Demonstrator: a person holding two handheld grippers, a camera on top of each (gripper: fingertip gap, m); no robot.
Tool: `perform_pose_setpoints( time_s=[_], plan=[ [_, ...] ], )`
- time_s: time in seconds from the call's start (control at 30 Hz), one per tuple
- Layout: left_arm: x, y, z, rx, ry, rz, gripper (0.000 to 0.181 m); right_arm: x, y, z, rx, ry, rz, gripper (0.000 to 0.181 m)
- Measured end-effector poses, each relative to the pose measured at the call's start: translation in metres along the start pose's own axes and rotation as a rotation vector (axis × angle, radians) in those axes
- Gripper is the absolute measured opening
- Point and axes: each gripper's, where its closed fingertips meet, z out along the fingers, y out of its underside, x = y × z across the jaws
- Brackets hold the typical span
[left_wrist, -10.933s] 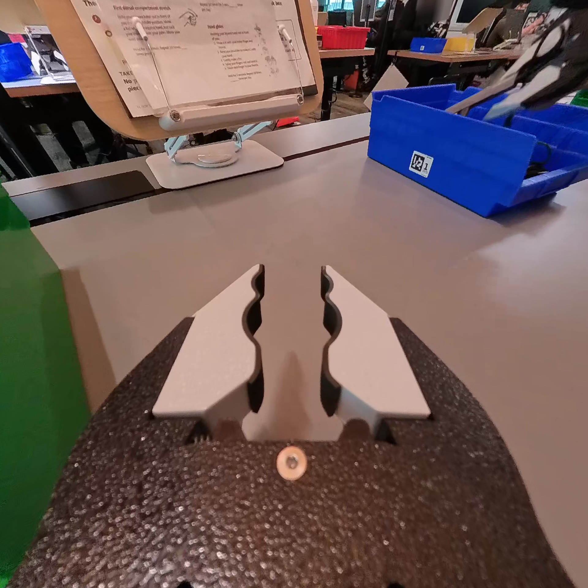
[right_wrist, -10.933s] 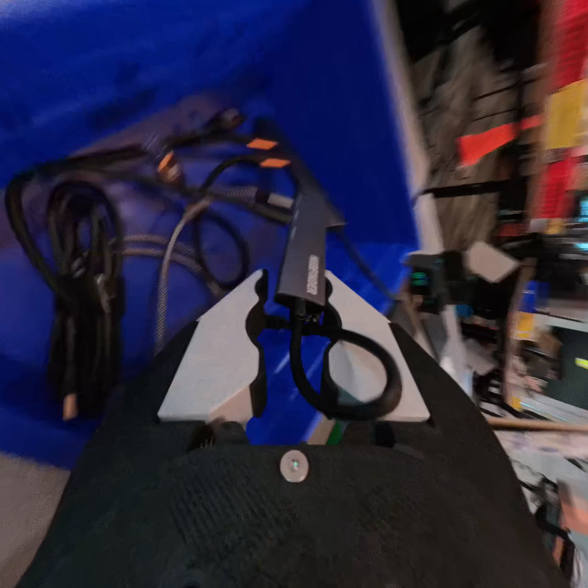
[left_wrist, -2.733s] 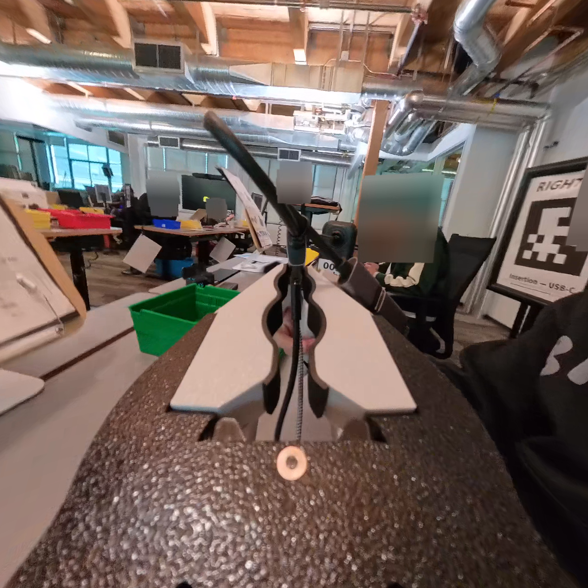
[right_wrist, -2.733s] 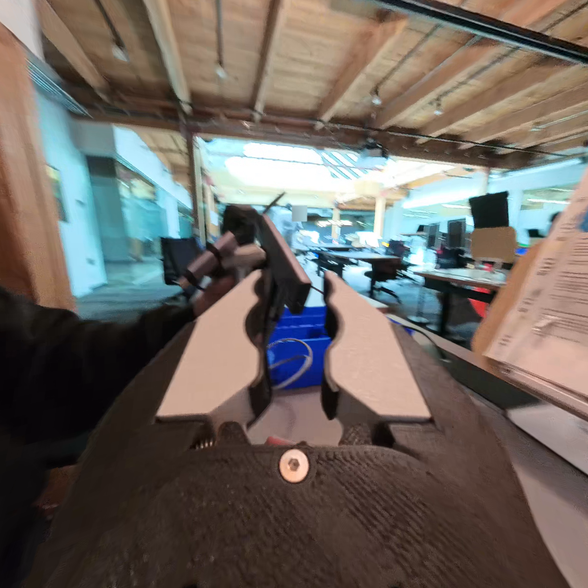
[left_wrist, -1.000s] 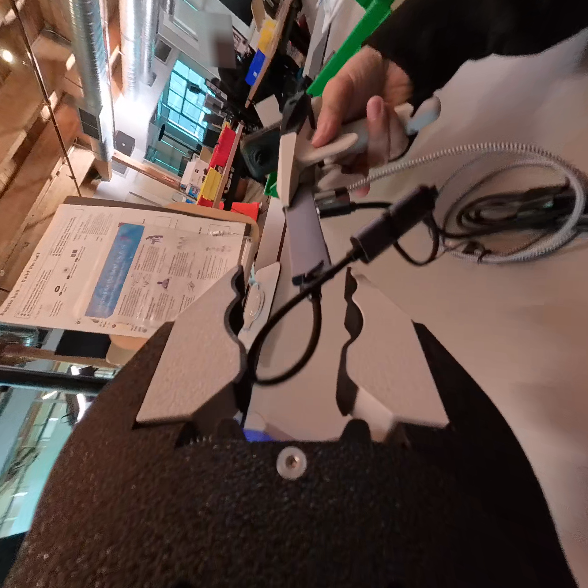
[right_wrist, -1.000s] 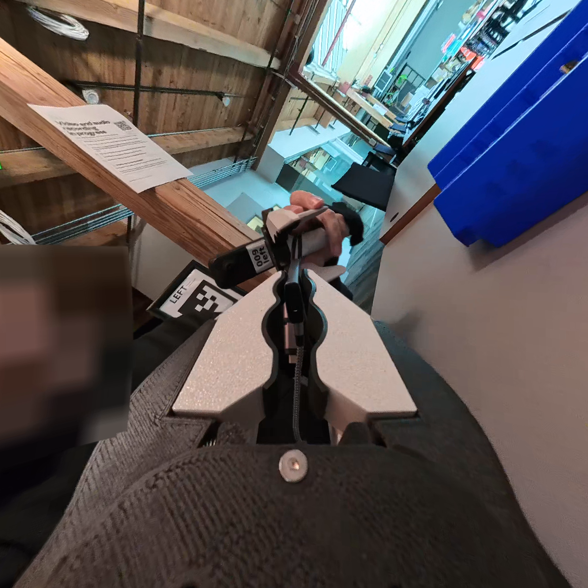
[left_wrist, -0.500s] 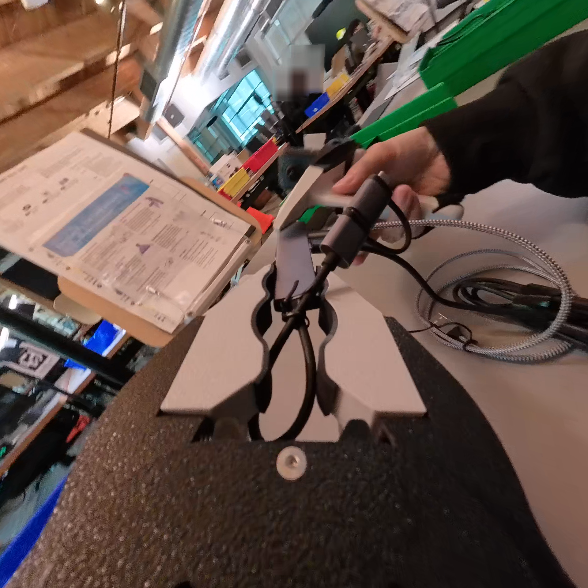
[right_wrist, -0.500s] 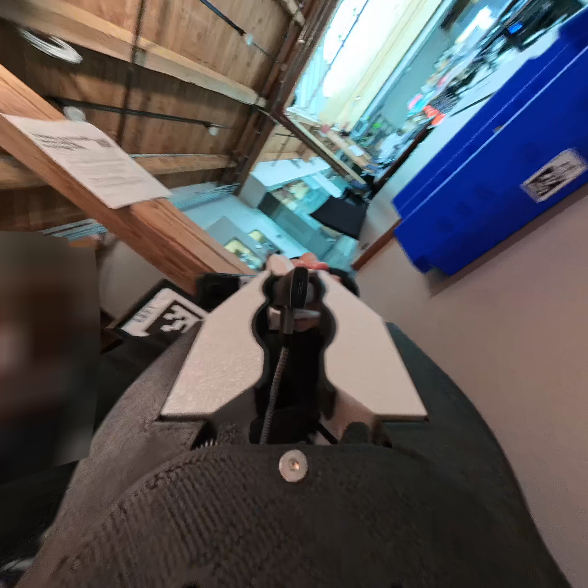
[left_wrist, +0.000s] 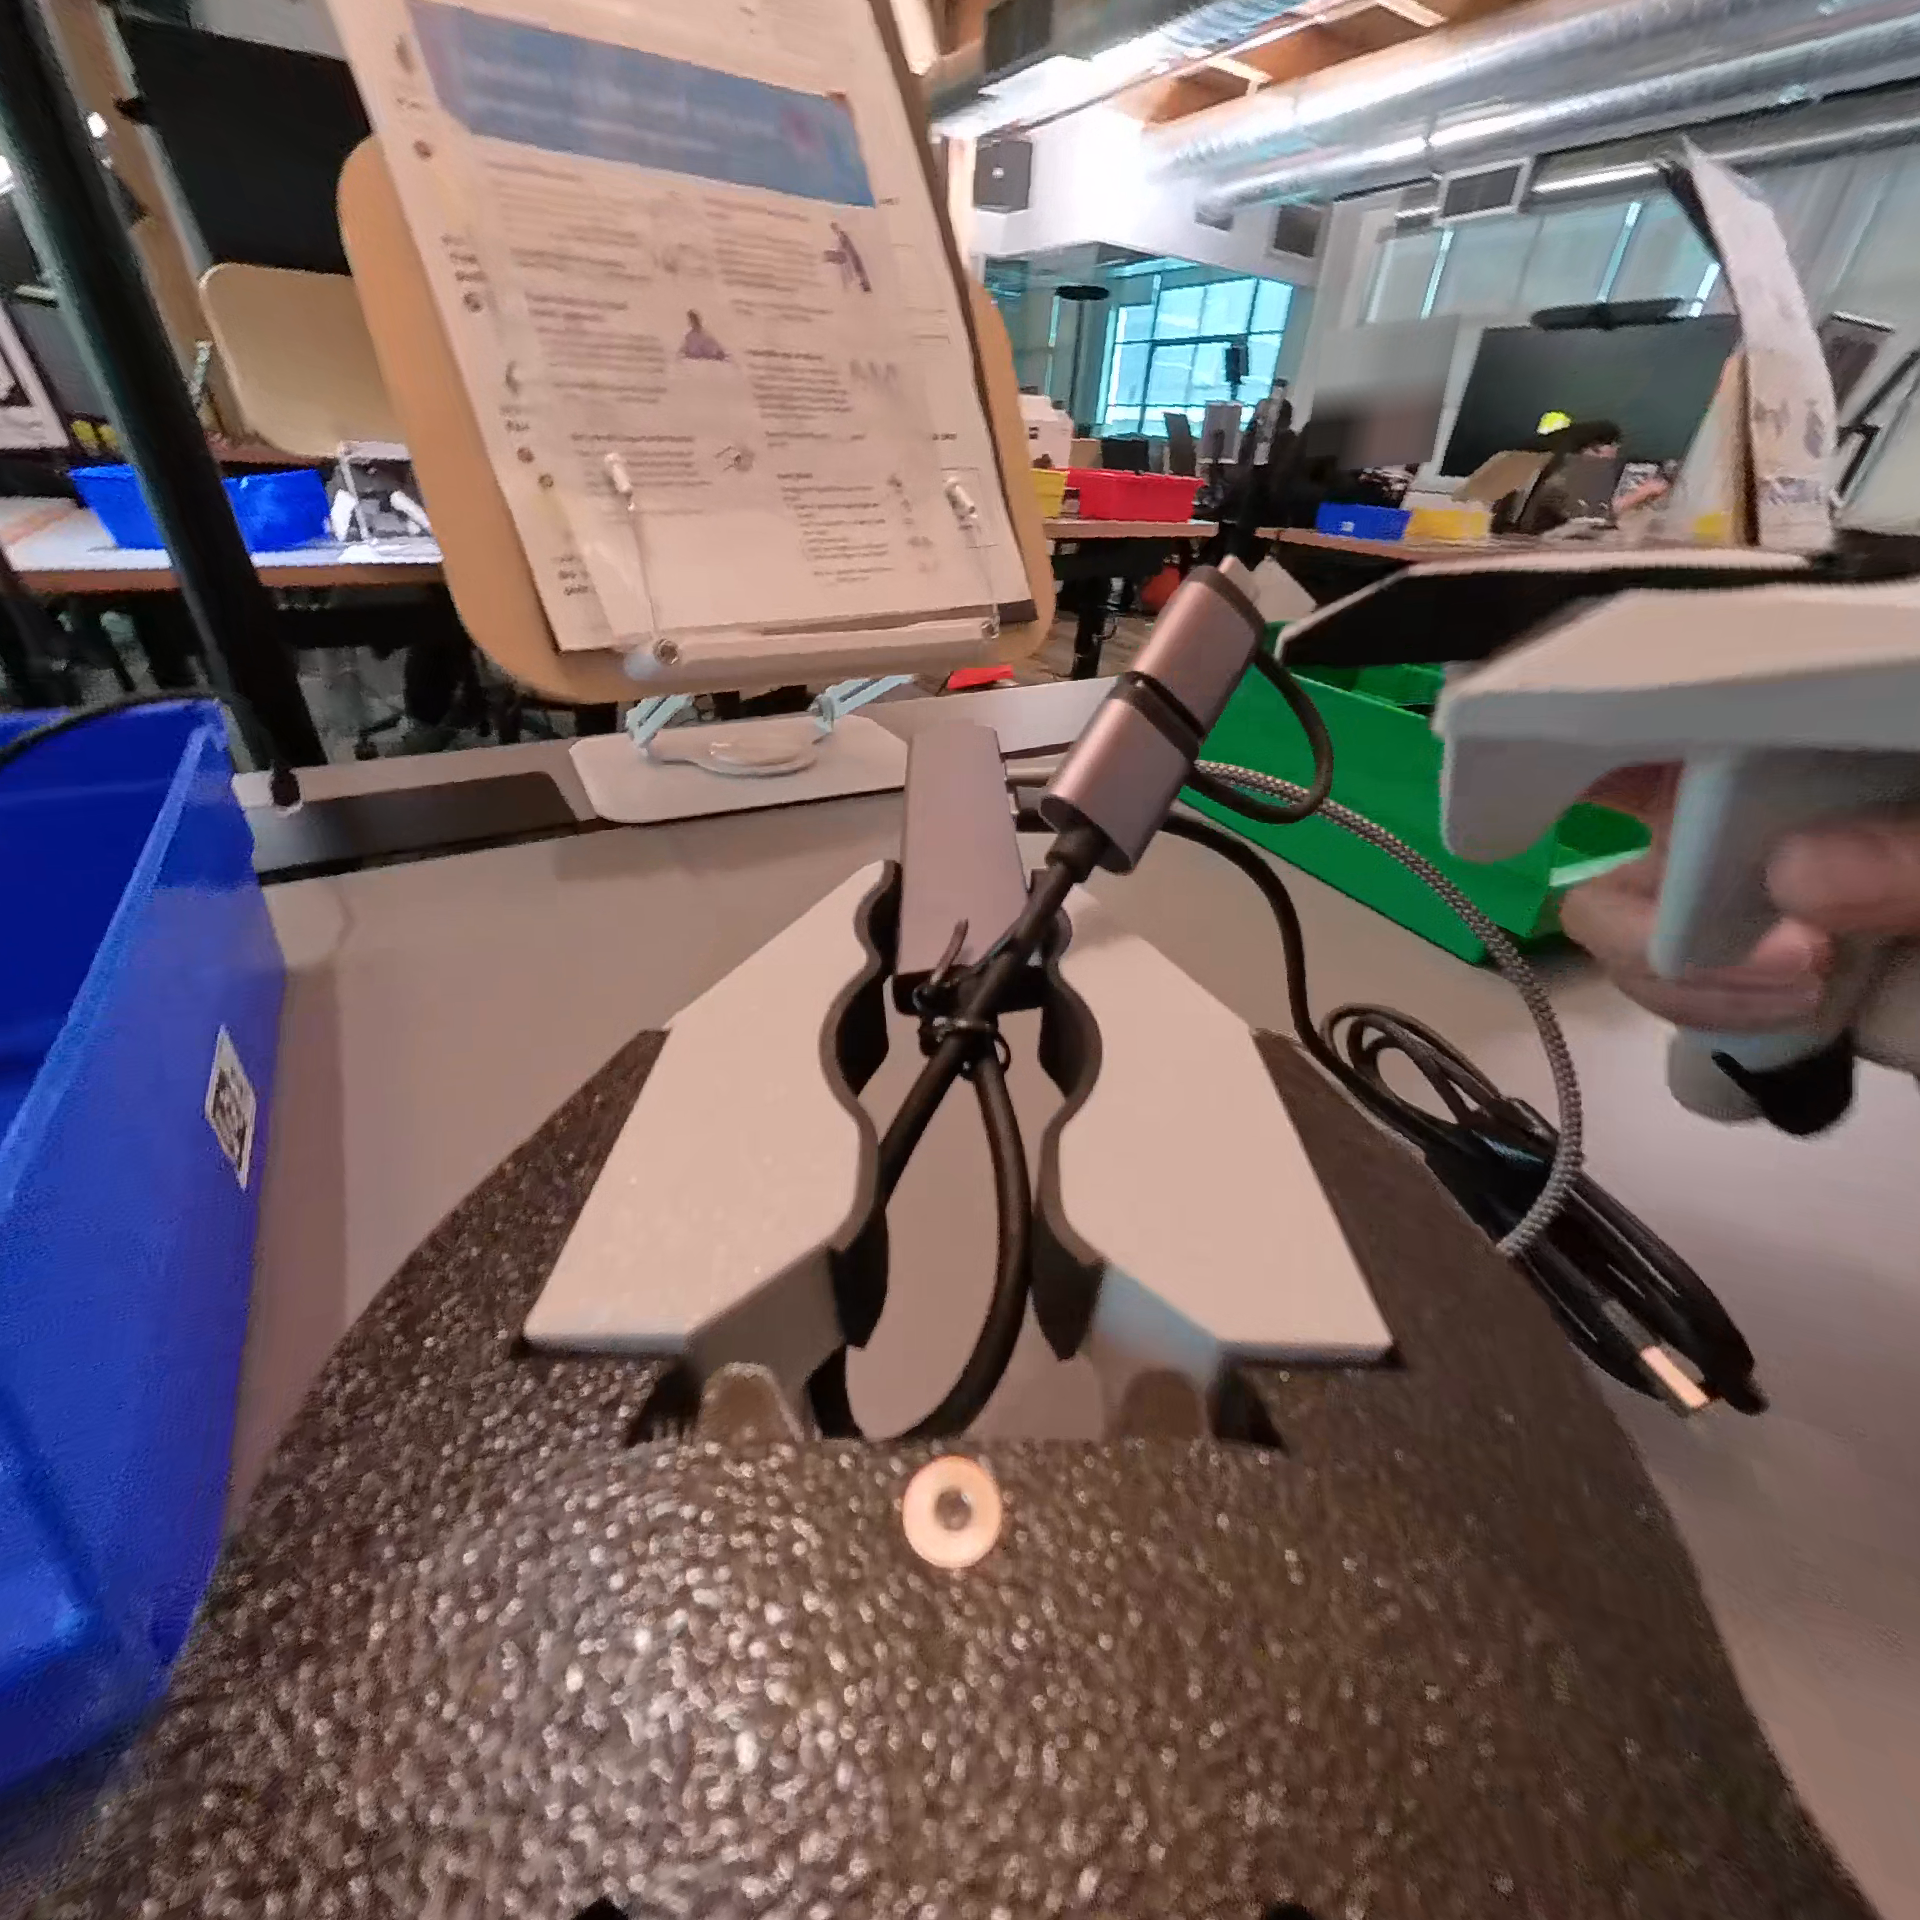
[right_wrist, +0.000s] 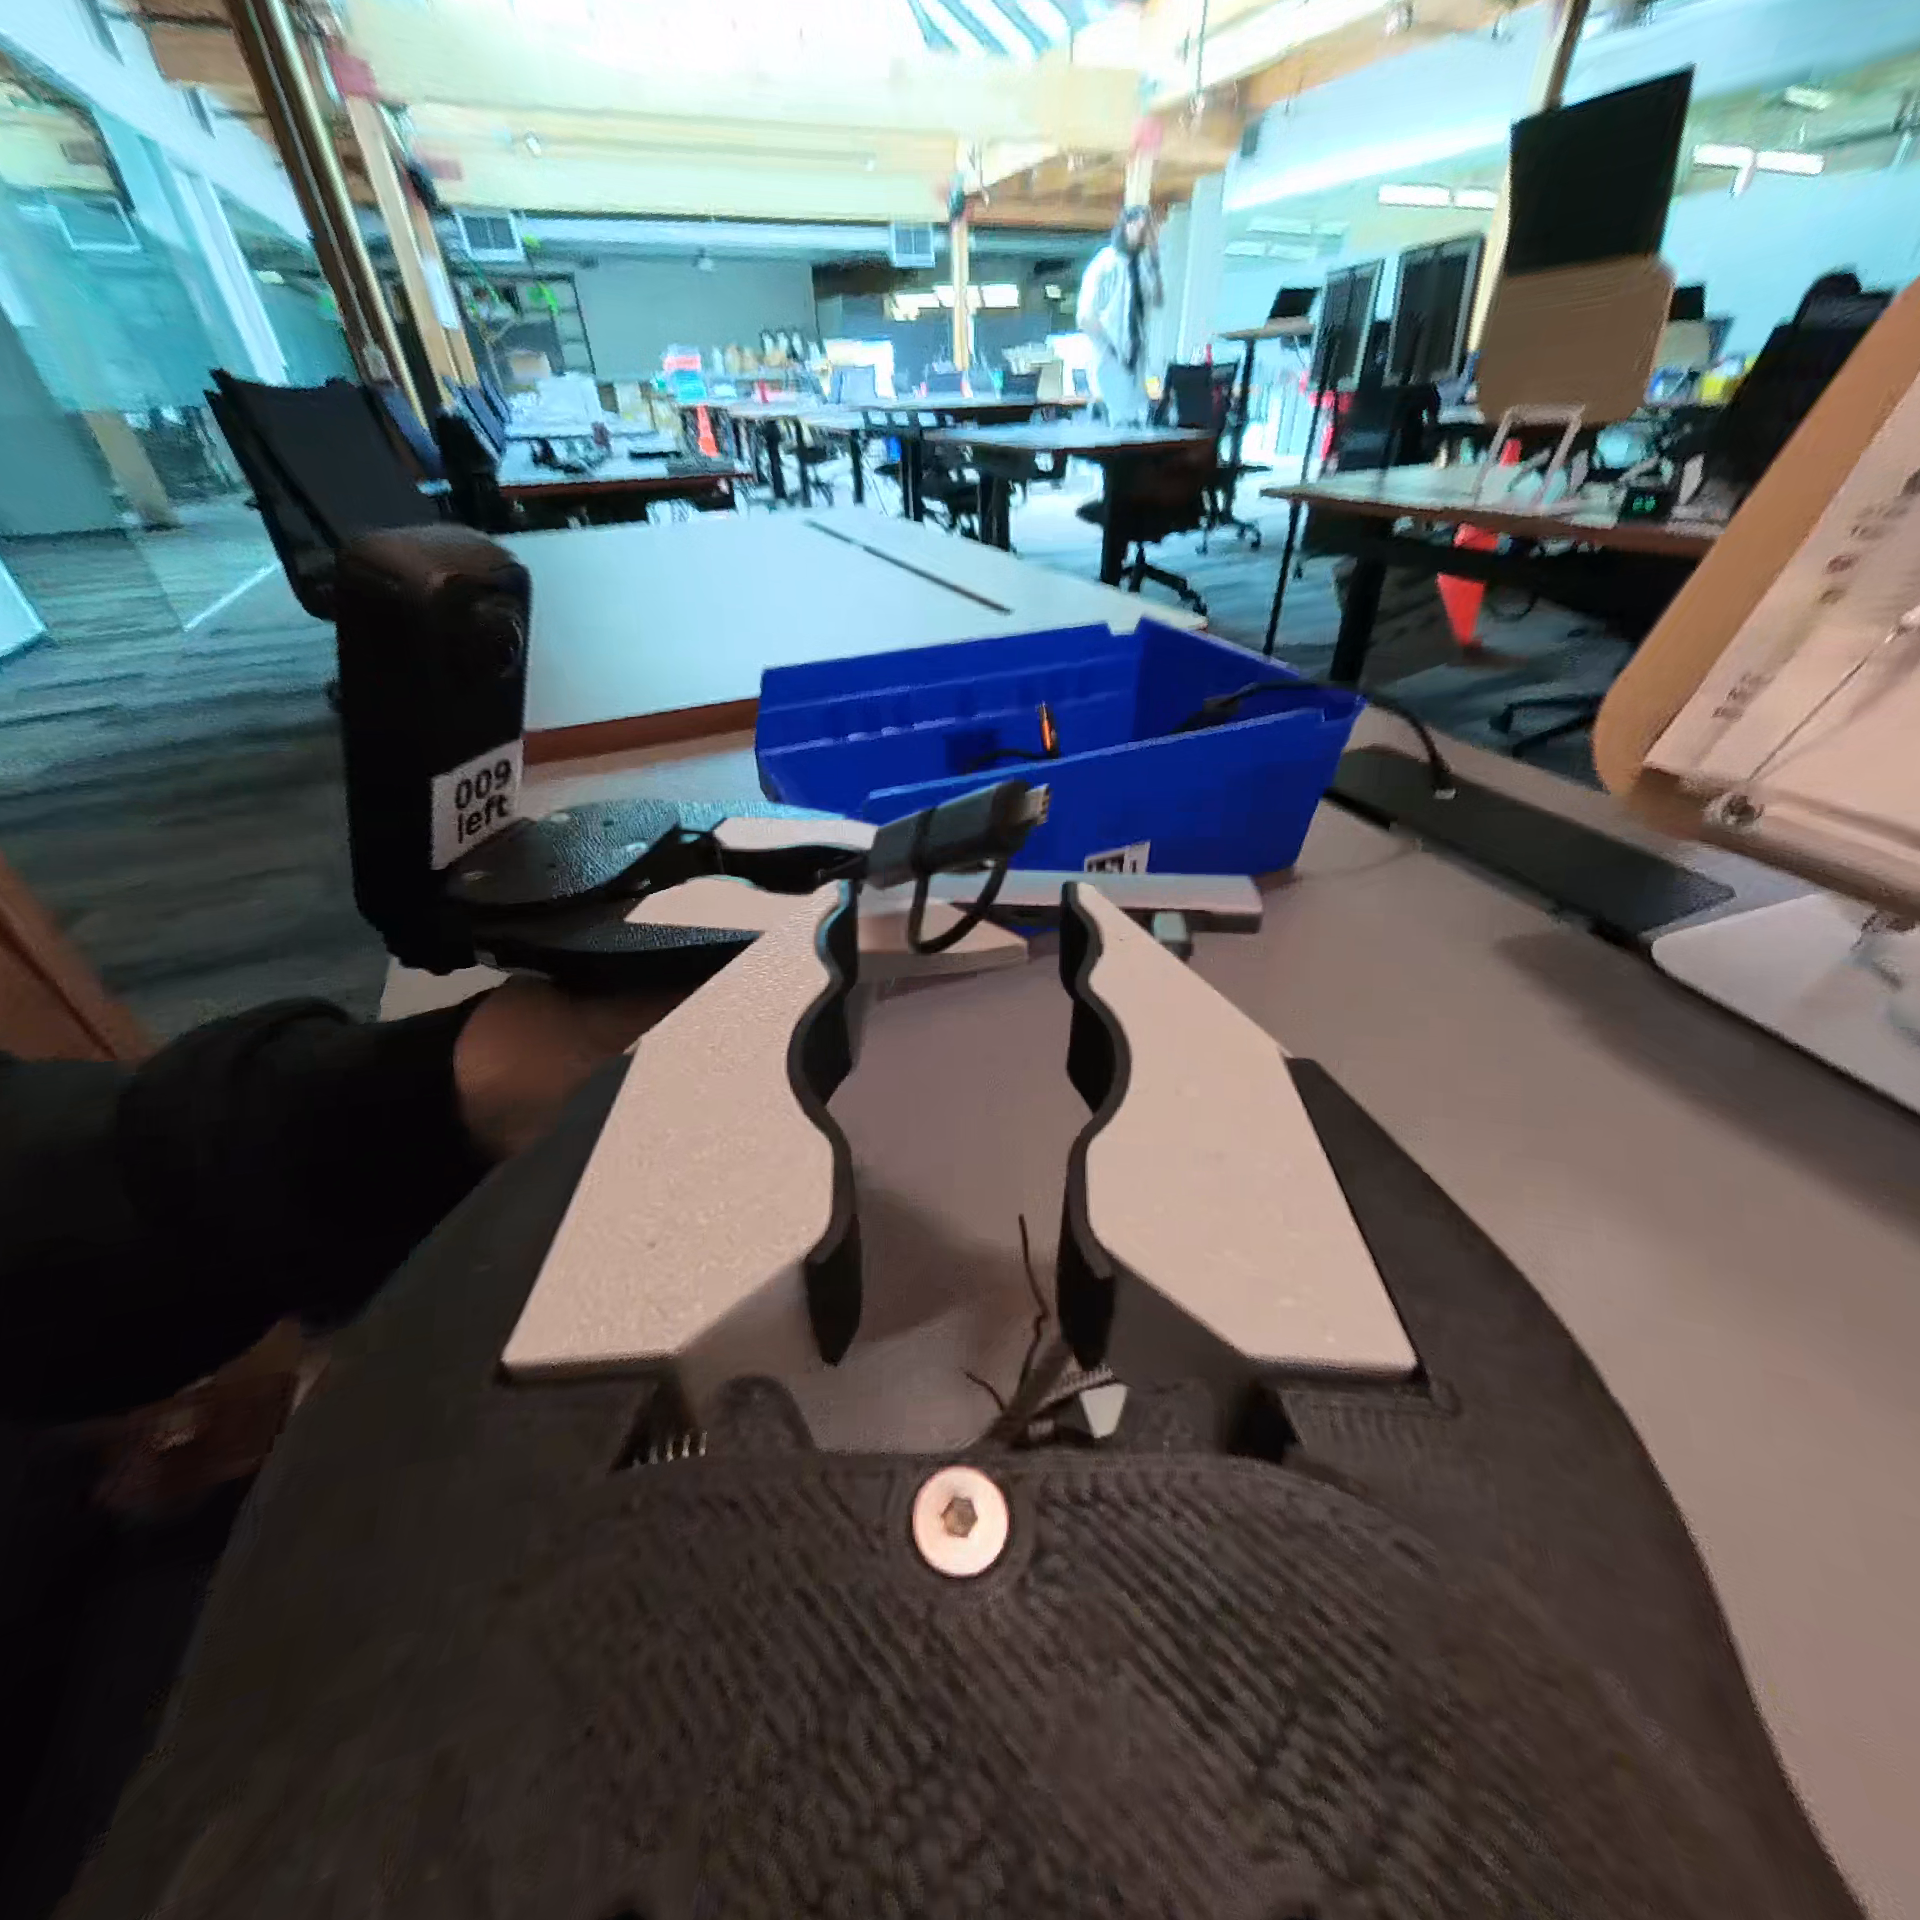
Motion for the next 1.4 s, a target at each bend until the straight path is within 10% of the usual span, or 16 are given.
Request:
perform_pose_setpoints(
  time_s=[1.4],
  plan=[
    [-0.011,0.011,-0.003,0.035,-0.039,-0.169,0.022,0.037,0.038,0.048,0.031,0.251,-0.146,0.014]
  ],
)
